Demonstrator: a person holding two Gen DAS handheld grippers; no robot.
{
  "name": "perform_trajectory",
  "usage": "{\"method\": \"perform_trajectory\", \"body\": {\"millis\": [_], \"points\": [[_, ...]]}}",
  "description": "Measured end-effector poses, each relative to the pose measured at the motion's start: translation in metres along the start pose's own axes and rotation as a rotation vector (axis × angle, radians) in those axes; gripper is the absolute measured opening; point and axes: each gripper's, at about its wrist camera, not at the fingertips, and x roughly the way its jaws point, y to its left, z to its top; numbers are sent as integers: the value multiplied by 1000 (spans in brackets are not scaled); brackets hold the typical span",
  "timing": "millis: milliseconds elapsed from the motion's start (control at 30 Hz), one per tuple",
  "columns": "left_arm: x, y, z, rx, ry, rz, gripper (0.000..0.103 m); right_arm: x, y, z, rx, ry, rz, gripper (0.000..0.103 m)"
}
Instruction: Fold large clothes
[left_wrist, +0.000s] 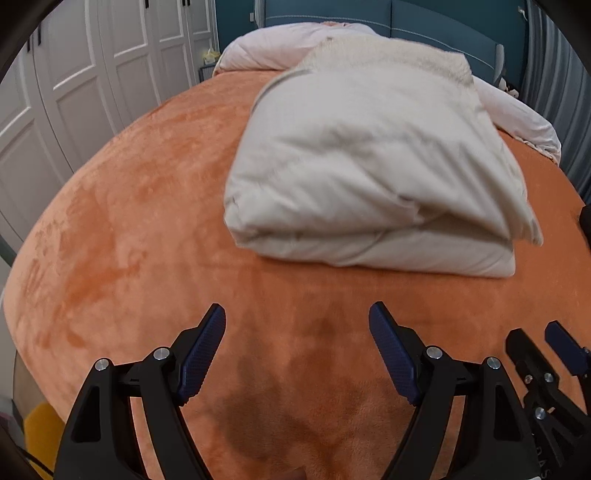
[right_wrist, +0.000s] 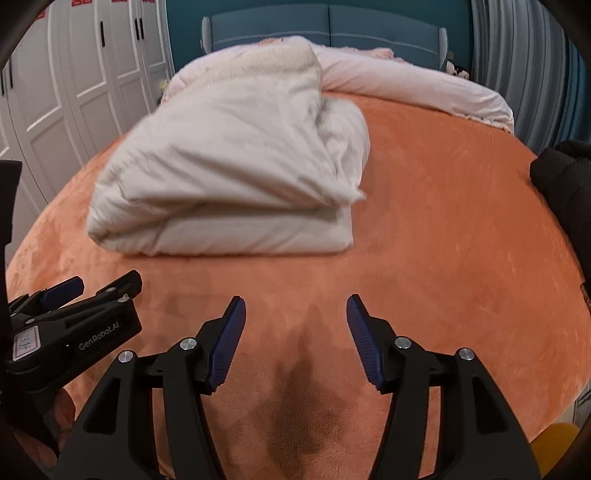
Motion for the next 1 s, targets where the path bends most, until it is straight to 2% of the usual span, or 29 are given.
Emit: {"method": "perform_trajectory", "body": {"millis": [167,533,667,733,833,900,1000], "points": [[15,2,-10,-14,42,-1,79,16,0,-9,-4,42,-3,55],[18,-6,-16,19,18,25,79,25,2,-18,-21,69,-10,58],[8,-1,-11,-7,6,-8,79,16,-2,-14,-13,51,6,56],[-8,11,2,-48,-52,-32,79,-3,-11,2,17,-39,35,56],[-32,28,35,-114,-156,-56,78,-11,-22,41,43,-108,66,50],[-32,34,57,-147,-166,-87,78,-8,-27,65,62,-134,78,37],[-20,35,81,-172,-162,-111,78,9,-26,95,56,-149,68,32]]}}
